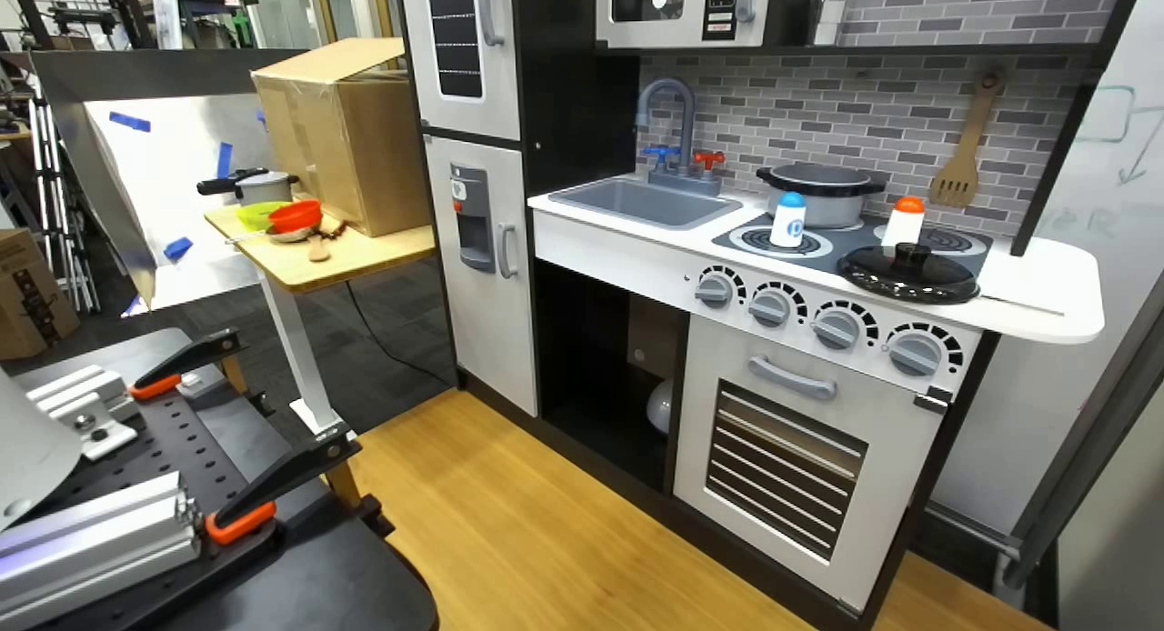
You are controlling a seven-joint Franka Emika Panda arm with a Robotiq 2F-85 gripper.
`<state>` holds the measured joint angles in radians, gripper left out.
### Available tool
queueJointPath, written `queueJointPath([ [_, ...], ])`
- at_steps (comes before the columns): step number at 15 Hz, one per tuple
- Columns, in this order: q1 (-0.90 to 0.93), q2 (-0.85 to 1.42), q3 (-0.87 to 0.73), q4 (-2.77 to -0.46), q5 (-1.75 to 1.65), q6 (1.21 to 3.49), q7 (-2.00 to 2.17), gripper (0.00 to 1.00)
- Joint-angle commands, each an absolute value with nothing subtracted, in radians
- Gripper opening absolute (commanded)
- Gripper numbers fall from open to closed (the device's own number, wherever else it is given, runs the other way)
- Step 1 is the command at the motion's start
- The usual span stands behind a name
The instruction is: Open the top compartment of the refrigerator
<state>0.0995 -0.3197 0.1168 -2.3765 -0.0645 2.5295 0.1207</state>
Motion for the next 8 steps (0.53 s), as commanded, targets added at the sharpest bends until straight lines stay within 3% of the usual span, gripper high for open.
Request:
queueJointPath([
  [1, 0.078, -0.284, 0.152, -2.332, -0.098, 2.519, 0.178, 1.00],
  [8, 0.060, -0.225, 0.153, -2.285, -0.160, 2.512, 0.197, 1.00],
])
